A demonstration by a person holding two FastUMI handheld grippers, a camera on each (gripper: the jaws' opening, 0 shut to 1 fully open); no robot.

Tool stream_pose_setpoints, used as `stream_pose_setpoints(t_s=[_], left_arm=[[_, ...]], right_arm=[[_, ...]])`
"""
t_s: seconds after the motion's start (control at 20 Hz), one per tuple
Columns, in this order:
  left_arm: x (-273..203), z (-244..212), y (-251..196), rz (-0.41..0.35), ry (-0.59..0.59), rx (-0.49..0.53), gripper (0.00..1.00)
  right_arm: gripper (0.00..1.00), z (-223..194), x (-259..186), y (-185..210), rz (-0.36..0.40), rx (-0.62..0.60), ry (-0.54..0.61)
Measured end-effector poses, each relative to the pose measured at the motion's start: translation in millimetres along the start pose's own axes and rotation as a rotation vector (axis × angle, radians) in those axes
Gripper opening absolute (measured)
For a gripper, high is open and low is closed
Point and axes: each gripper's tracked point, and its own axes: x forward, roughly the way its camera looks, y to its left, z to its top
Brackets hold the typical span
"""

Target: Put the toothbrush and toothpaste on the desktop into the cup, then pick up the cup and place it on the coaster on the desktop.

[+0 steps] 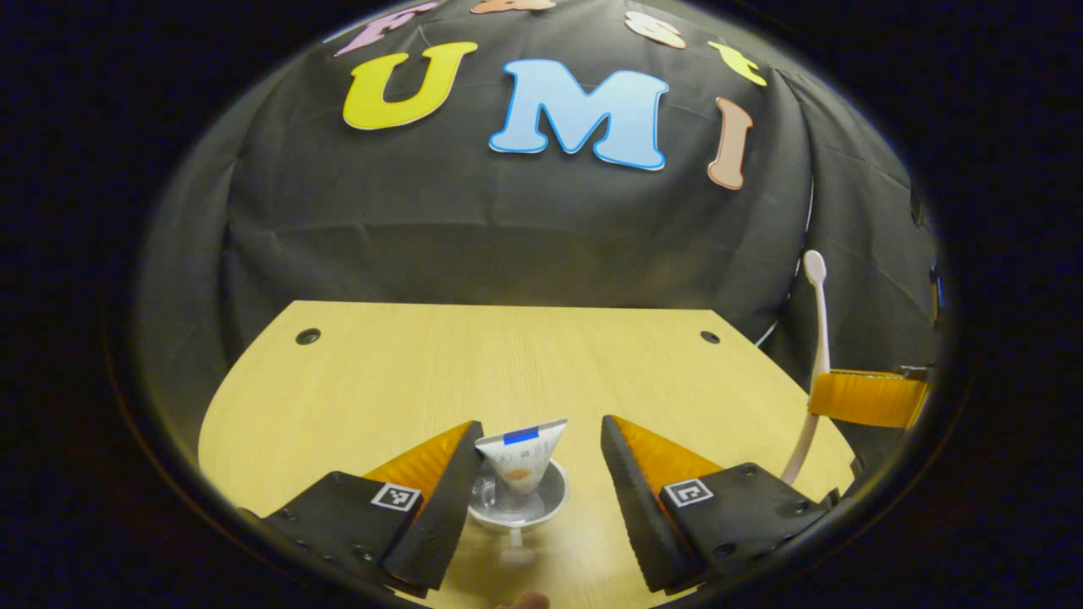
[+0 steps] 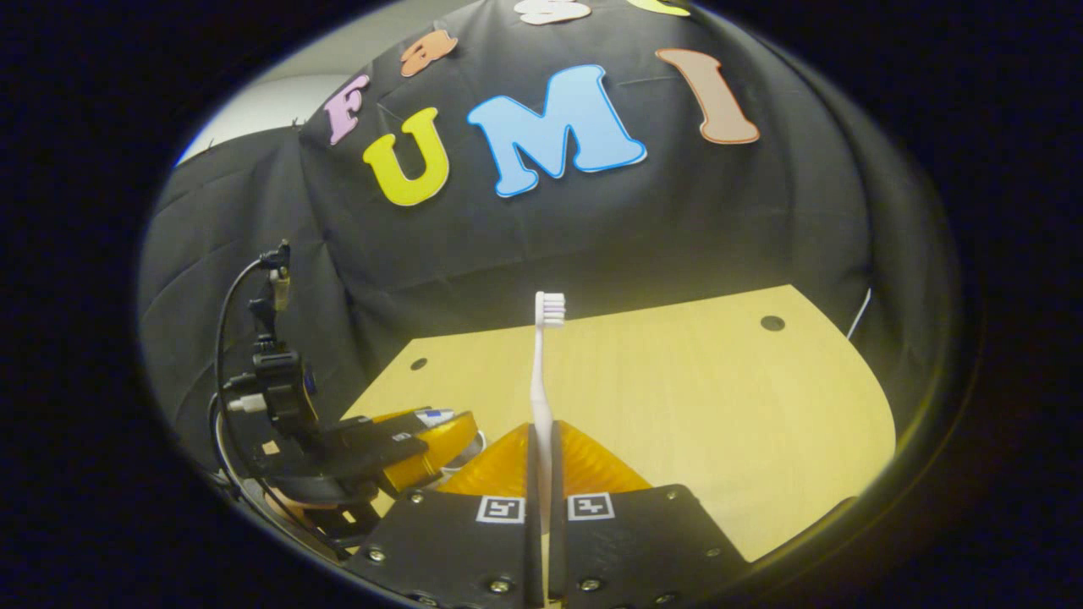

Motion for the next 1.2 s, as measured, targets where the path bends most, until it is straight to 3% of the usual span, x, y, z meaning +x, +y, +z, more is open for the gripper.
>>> stream_pose_setpoints(t_s=[0.5, 0.55, 0.85, 1.2], left_arm=[[-42.7, -12.2, 34.6, 0.038, 0.038, -0.045, 0.89], [-47.0, -15.7, 36.6, 0.038, 0.049, -0.051, 0.89], [-62.7, -42.8, 42.8, 0.001, 0.118, -0.086, 0.89], [-75.5, -68.7, 48.3, -0.027, 0.188, -0.163, 0.89]], right_arm=[[0.04, 22.5, 60.0, 56.0, 0.115, -0.026, -0.090], [0.00, 21.6, 66.0, 61.2, 0.128, -0.017, -0.095], [0.04, 15.0, 88.7, 97.8, 0.212, -0.010, -0.108], [0.04, 0.1, 110.2, 133.5, 0.298, -0.092, -0.123]])
